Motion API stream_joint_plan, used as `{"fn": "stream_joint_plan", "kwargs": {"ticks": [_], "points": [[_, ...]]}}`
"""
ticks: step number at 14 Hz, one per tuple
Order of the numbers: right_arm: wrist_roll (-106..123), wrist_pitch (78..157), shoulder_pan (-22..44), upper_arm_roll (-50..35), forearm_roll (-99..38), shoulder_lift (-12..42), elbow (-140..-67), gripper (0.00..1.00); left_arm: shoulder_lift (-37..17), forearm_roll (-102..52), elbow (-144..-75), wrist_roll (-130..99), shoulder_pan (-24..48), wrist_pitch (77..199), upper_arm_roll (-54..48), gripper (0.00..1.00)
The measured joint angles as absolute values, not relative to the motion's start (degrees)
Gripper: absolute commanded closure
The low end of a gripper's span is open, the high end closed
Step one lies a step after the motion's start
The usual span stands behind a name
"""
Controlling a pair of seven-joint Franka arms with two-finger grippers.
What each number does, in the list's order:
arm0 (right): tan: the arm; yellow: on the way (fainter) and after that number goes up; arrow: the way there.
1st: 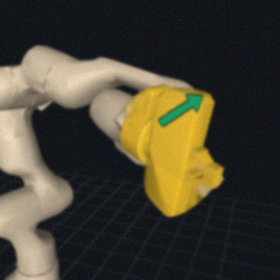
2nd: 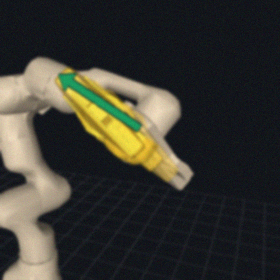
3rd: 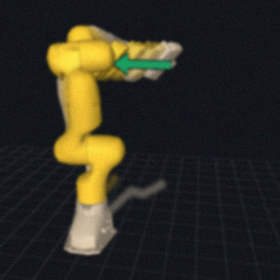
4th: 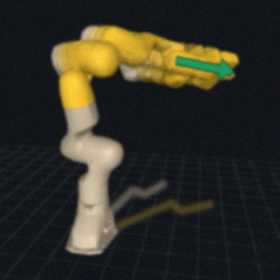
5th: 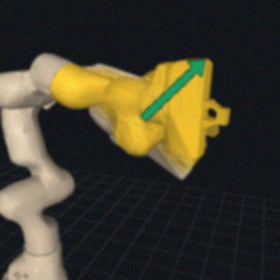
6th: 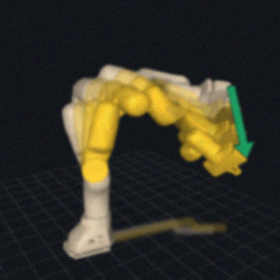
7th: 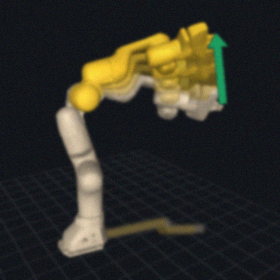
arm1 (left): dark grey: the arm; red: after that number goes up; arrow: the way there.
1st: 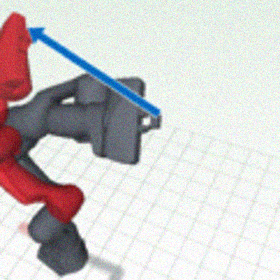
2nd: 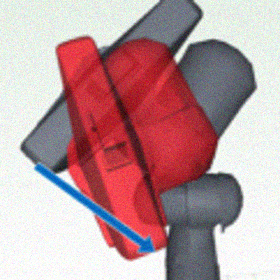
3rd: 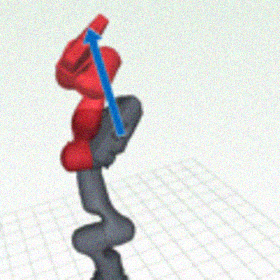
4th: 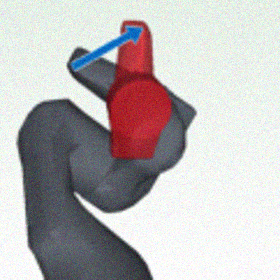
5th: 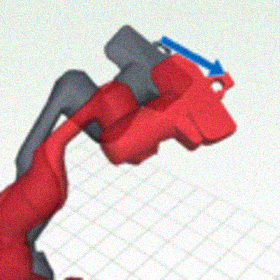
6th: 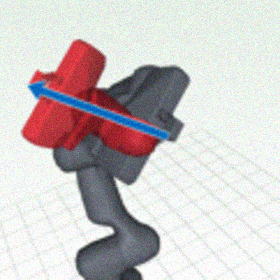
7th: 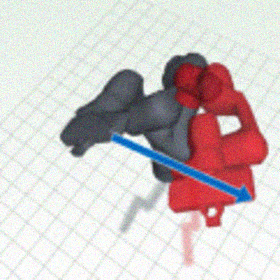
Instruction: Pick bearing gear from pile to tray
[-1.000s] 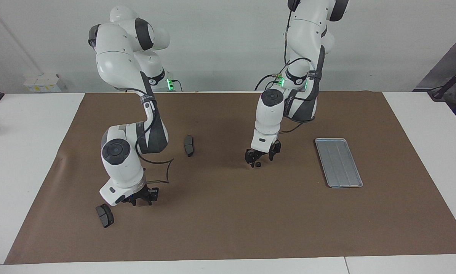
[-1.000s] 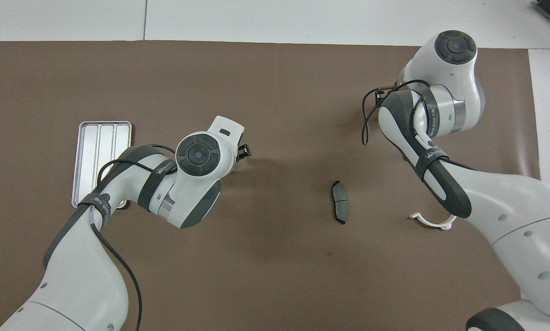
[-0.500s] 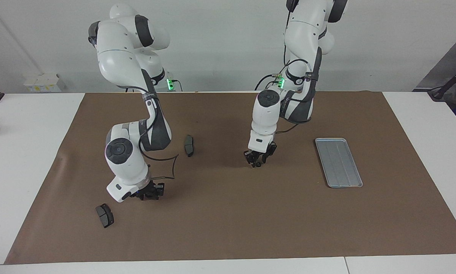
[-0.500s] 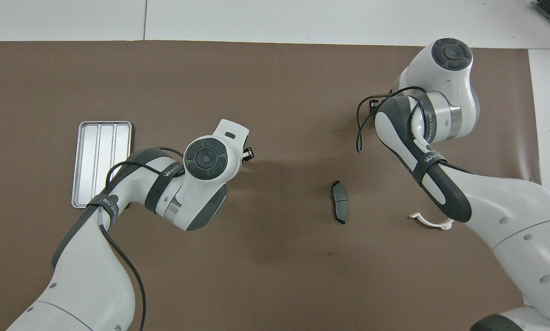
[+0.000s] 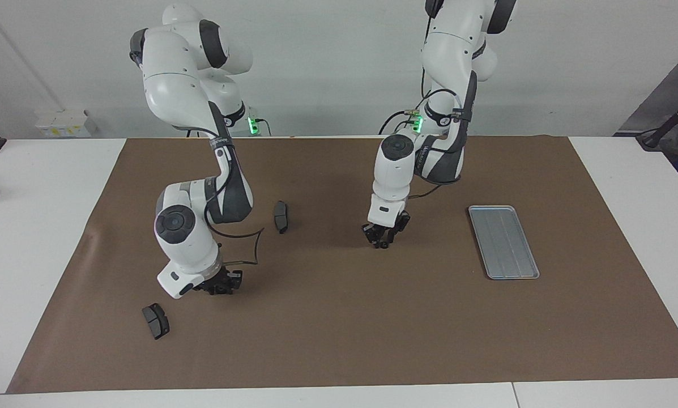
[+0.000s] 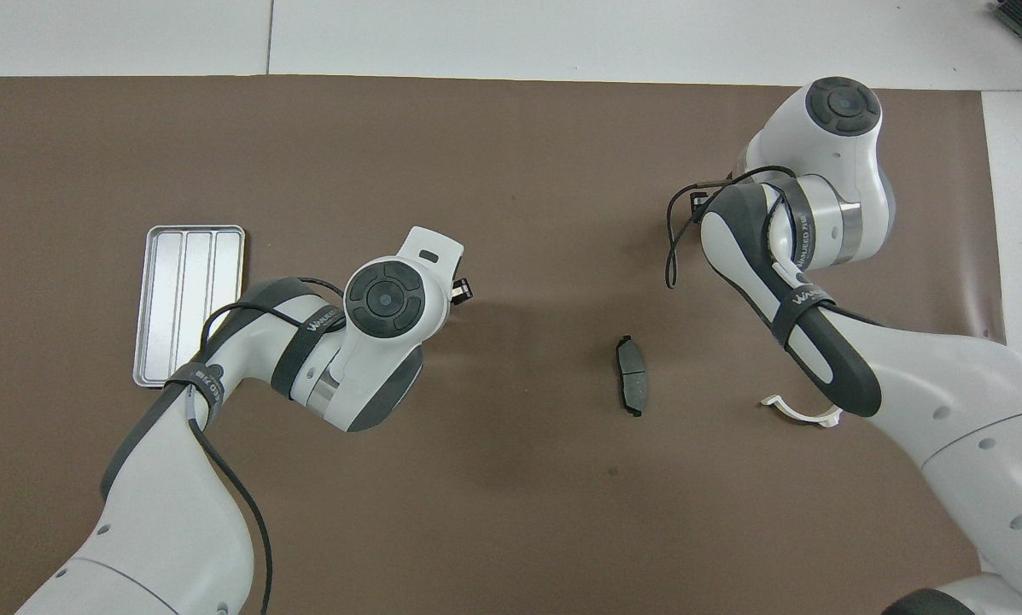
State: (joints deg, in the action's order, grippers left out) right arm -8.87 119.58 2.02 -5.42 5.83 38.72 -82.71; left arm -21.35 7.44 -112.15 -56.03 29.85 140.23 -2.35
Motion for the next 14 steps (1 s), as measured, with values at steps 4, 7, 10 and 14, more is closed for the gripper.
{"fn": "stream_joint_plan", "kwargs": {"ticks": [4,7,10,14], "points": [[-8.9,119.5,1.6,-5.4,5.6,38.3,-83.3,0.90,-21.3,7.5,-112.2,-56.1,29.9,140.4,-2.4,0.90],[-8.9,119.5,1.4,-5.4,5.6,38.1,-83.5,1.00,-21.3,7.5,-112.2,-56.1,29.9,140.4,-2.3,1.00],[-8.3,119.5,1.2,-5.4,5.6,37.6,-83.4,1.00,-21.3,7.5,-112.0,-56.1,29.9,139.9,-2.2,1.00],[-7.7,119.2,1.2,-5.5,5.6,35.8,-82.8,1.00,-19.7,7.6,-108.9,-55.3,28.7,134.5,-1.2,1.00]]}}
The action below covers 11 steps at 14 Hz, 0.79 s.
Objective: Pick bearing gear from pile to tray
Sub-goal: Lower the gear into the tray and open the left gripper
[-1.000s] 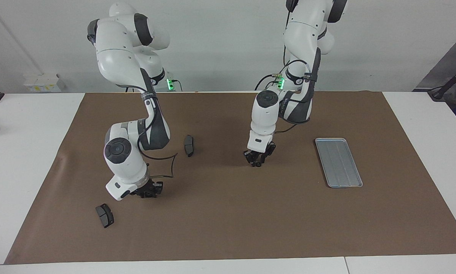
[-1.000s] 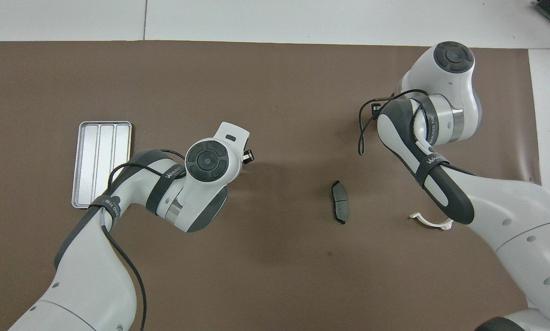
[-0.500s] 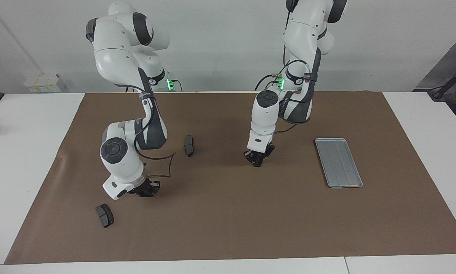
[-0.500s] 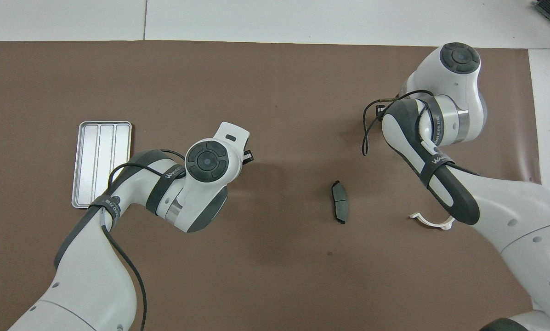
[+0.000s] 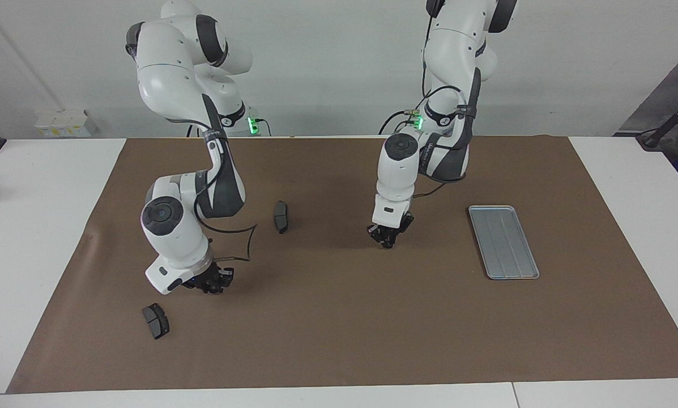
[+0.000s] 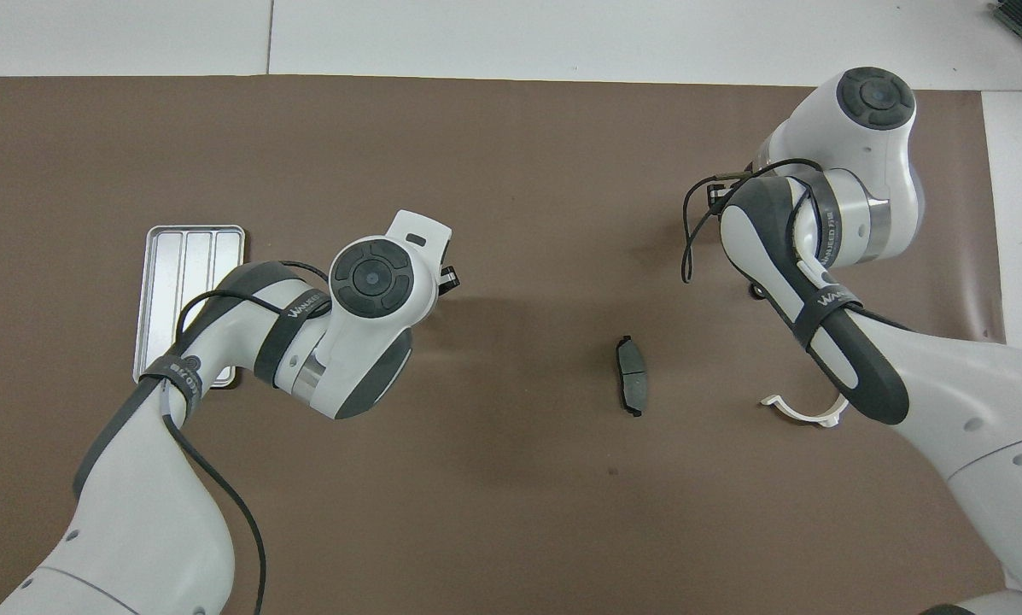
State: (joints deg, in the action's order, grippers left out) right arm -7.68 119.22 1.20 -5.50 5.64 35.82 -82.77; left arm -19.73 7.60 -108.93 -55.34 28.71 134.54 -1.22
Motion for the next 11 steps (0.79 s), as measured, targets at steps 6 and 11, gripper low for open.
{"fn": "stream_joint_plan", "kwargs": {"ticks": [6,11], "points": [[-10.7,113.6,7.0,-6.1,5.6,35.1,-77.0,1.00,-11.9,7.2,-108.1,-36.9,13.6,127.5,-0.8,1.00],[-27.9,111.3,20.1,-6.3,5.6,38.3,-69.3,1.00,-12.5,0.3,-108.6,-12.4,-1.2,129.9,-0.6,1.00]]}}
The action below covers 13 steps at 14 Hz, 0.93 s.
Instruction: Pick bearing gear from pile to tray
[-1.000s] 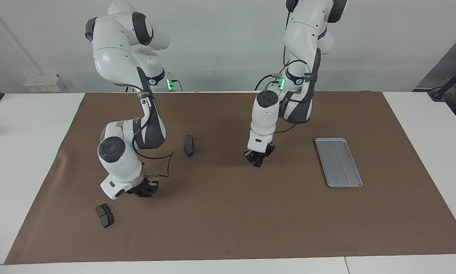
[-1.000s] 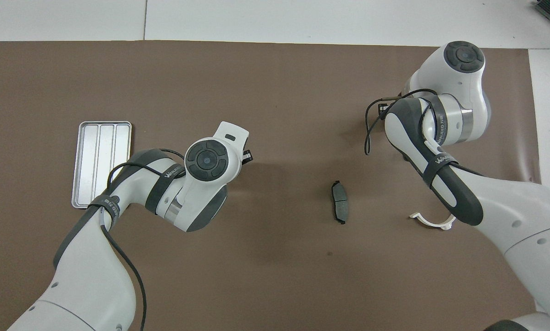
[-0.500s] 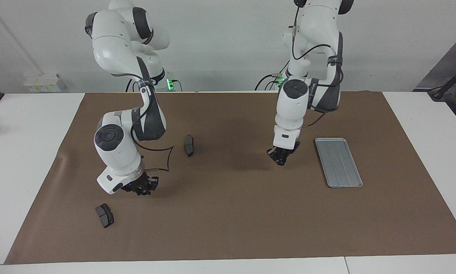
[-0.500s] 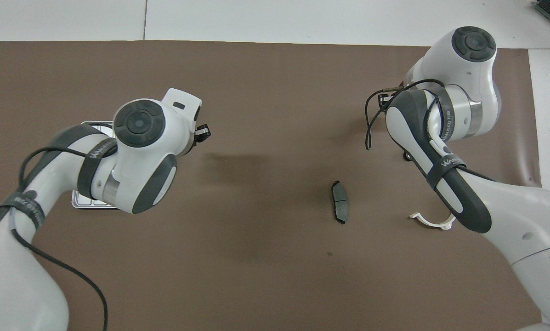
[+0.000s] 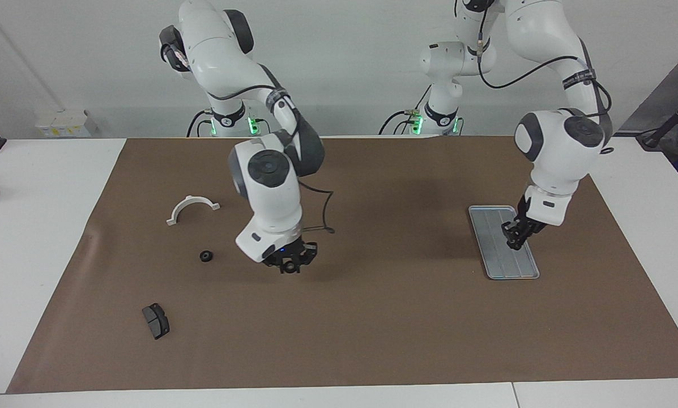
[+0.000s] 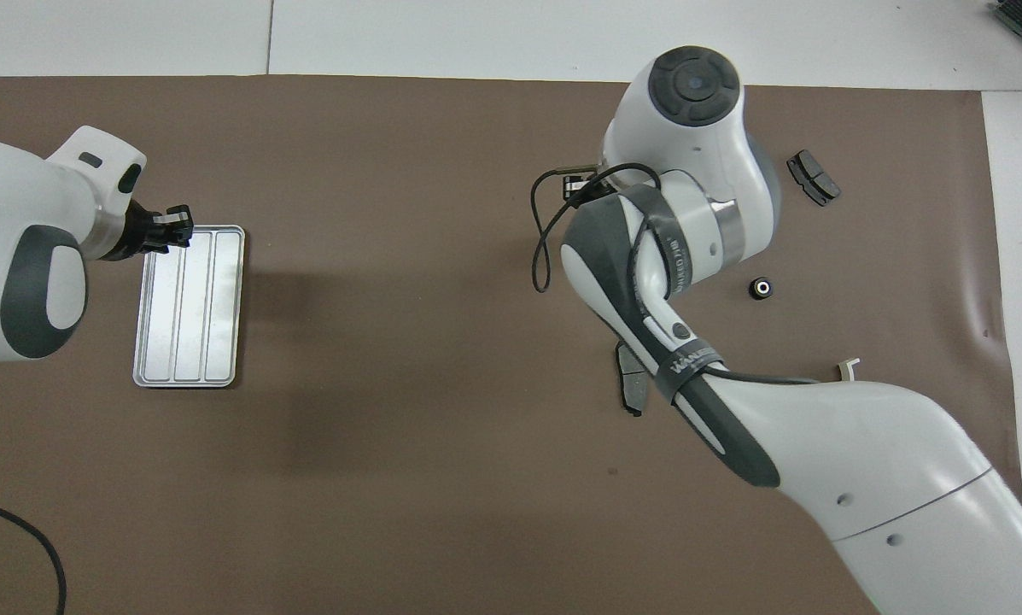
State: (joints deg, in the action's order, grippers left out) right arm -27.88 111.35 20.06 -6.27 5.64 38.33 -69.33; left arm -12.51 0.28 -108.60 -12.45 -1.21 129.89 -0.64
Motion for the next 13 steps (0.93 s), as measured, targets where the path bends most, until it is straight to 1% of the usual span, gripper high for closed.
{"fn": "stream_joint_plan", "kwargs": {"ticks": [2,5,7,9,11,12,13], "points": [[-32.9,112.2,25.0,-6.2,5.7,40.7,-67.0,1.00,-13.5,0.0,-109.1,-9.8,-3.0,131.6,-0.7,1.00],[-38.0,117.2,31.2,-6.2,5.7,43.8,-65.6,1.00,-16.7,0.0,-110.7,-9.7,-2.6,135.8,-1.6,1.00],[-40.2,118.4,34.8,-6.3,5.7,44.3,-65.2,1.00,-18.4,0.0,-112.0,-9.7,-2.5,138.4,-1.8,1.00],[-42.0,119.1,38.0,-6.2,5.7,44.3,-64.8,1.00,-18.8,0.0,-113.4,-9.7,-2.5,139.6,-1.8,1.00],[-42.2,119.4,39.5,-6.2,5.6,44.3,-64.9,1.00,-18.7,0.0,-114.3,-9.7,-2.5,139.8,-1.8,1.00],[-42.2,120.0,40.1,-6.2,5.6,44.4,-65.4,1.00,-18.7,0.0,-114.8,-9.3,-2.5,139.8,-1.8,0.97],[-42.2,120.7,40.5,-6.2,5.6,44.6,-66.1,1.00,-18.6,0.0,-115.1,-8.9,-2.5,139.9,-1.8,0.67]]}}
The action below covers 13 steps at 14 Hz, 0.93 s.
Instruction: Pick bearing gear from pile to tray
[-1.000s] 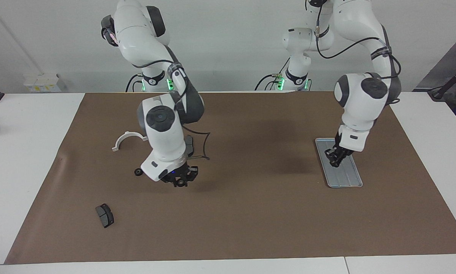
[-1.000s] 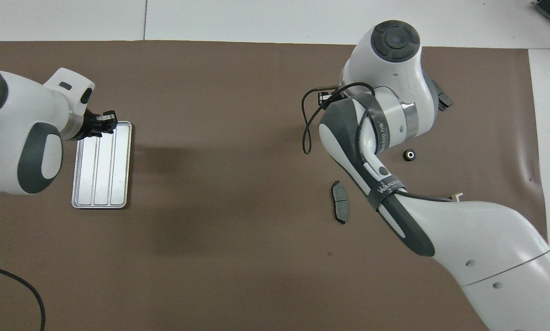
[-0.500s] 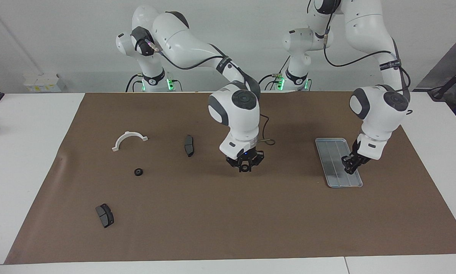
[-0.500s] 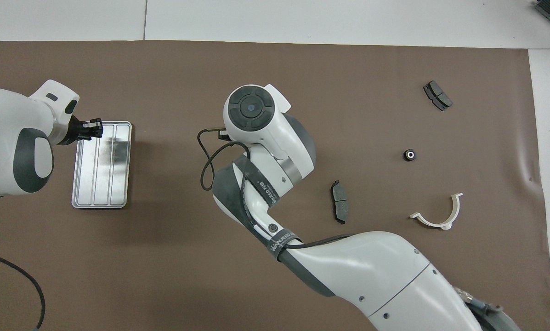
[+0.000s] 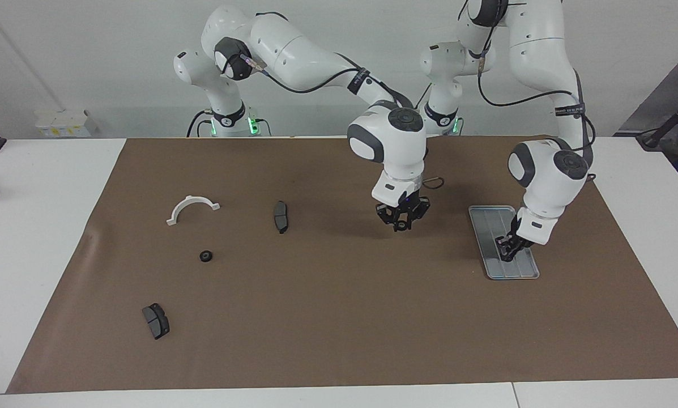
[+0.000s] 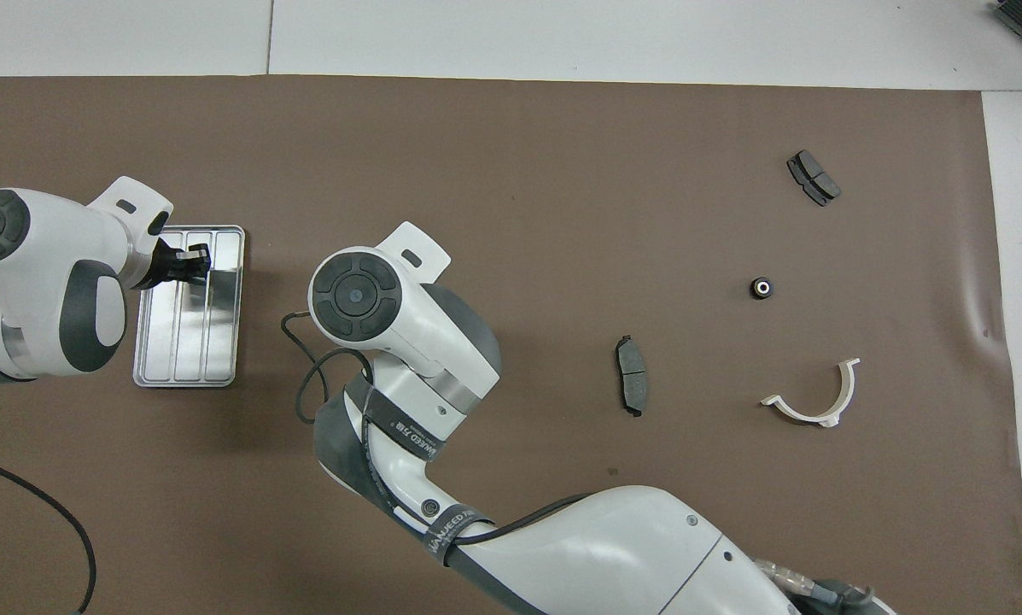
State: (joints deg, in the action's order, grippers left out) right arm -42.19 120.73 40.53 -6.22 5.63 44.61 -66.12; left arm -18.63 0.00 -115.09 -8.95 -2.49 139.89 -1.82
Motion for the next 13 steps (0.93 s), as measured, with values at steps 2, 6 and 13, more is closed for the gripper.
{"fn": "stream_joint_plan", "kwargs": {"ticks": [2,6,13], "points": [[-42.2,121.6,40.8,-6.2,5.6,45.1,-66.8,1.00,-18.5,0.0,-115.2,-8.5,-2.5,139.9,-1.8,0.00],[-42.2,121.8,40.7,-6.0,5.6,45.3,-66.9,0.55,-16.9,0.0,-112.5,-8.2,-2.5,135.8,-1.9,0.00],[-42.2,121.7,39.7,-5.8,5.7,45.3,-66.9,0.41,-10.9,-0.2,-107.9,-15.4,2.6,125.0,-3.5,0.00]]}}
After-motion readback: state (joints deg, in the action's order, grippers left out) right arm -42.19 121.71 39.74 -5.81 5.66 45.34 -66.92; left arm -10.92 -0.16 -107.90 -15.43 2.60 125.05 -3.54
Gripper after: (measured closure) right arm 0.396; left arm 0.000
